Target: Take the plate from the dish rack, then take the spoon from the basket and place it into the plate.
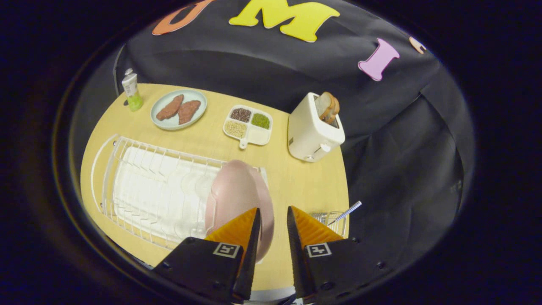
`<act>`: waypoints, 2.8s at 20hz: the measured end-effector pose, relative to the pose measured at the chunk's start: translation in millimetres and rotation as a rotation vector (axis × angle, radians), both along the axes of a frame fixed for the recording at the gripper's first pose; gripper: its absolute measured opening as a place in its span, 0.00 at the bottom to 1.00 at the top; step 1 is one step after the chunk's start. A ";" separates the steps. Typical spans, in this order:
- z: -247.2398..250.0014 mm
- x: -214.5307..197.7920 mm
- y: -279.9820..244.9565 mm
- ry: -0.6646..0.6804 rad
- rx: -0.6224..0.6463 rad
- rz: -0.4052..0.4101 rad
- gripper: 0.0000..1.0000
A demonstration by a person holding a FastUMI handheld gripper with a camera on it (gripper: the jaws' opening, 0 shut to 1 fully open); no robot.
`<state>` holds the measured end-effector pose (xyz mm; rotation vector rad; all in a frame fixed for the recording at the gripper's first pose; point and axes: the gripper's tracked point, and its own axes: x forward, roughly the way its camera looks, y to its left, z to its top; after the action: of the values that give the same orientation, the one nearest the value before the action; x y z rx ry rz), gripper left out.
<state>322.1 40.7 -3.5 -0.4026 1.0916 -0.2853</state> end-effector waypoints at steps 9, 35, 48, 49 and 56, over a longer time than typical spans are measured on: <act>10.9 -5.8 6.5 -0.032 -0.071 -0.087 0.14; -40.9 -226.9 14.5 -0.250 0.417 -0.013 0.13; -183.3 -229.1 -7.8 -0.142 0.754 -0.058 0.14; -191.8 -229.0 -11.5 -0.129 0.775 -0.068 0.14; -217.0 -221.4 -27.0 -0.129 0.799 -0.089 0.23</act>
<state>100.7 13.7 -220.5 0.3726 1.0083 0.0598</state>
